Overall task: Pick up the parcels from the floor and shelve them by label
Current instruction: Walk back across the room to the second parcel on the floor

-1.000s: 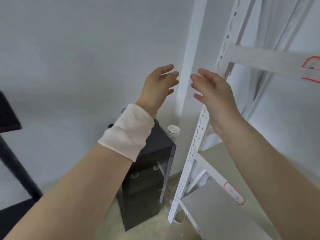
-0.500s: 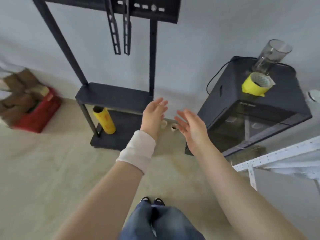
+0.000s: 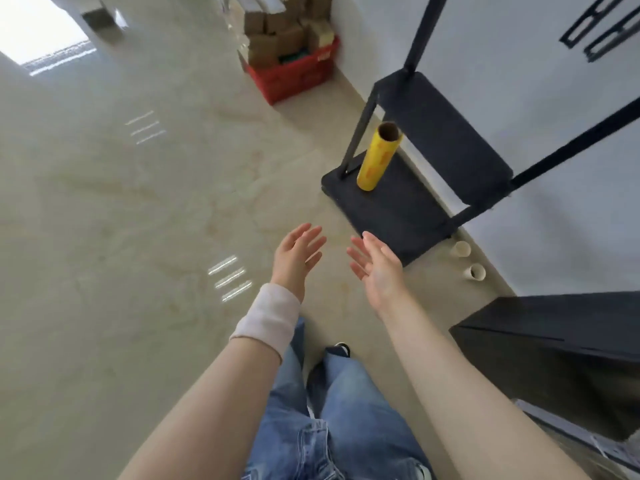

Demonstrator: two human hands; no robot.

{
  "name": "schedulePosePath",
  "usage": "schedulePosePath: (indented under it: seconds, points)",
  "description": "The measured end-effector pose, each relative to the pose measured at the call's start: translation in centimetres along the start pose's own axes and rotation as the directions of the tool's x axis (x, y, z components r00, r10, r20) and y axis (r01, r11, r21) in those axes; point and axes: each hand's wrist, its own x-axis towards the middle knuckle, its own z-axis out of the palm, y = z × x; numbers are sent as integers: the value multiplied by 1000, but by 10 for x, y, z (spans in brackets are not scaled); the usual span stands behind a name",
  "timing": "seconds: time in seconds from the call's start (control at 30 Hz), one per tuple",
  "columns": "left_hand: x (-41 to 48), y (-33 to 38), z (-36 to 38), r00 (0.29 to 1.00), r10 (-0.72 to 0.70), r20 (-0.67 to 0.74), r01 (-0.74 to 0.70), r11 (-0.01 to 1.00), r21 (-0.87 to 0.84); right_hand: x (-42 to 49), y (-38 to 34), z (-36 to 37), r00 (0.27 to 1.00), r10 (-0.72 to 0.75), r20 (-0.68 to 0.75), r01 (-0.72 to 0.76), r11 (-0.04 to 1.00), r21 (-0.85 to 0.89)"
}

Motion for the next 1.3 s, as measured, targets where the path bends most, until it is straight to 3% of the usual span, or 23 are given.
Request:
schedulePosePath:
  seconds: [0.2, 0.33, 0.7, 1.07, 1.3]
  points:
    - [36, 65, -79, 981, 84, -177, -125, 965, -230, 25, 6, 133, 972, 79, 223, -40, 984, -174]
    - [70, 114, -126, 964, 100, -247, -178, 931, -319, 46, 3, 222, 949, 113, 293, -47, 974, -221]
    - [198, 262, -213, 949, 100, -299, -238, 851, -468, 131, -27, 425, 920, 164, 357, -68, 961, -269]
    - [355, 445, -250, 917, 79, -390, -307, 766, -565, 269, -136, 621, 896, 149, 417, -28, 959, -282]
    - [436, 540, -305, 876, 79, -475, -374, 733, -568, 321, -158, 755, 861, 177, 476, -10, 943, -333]
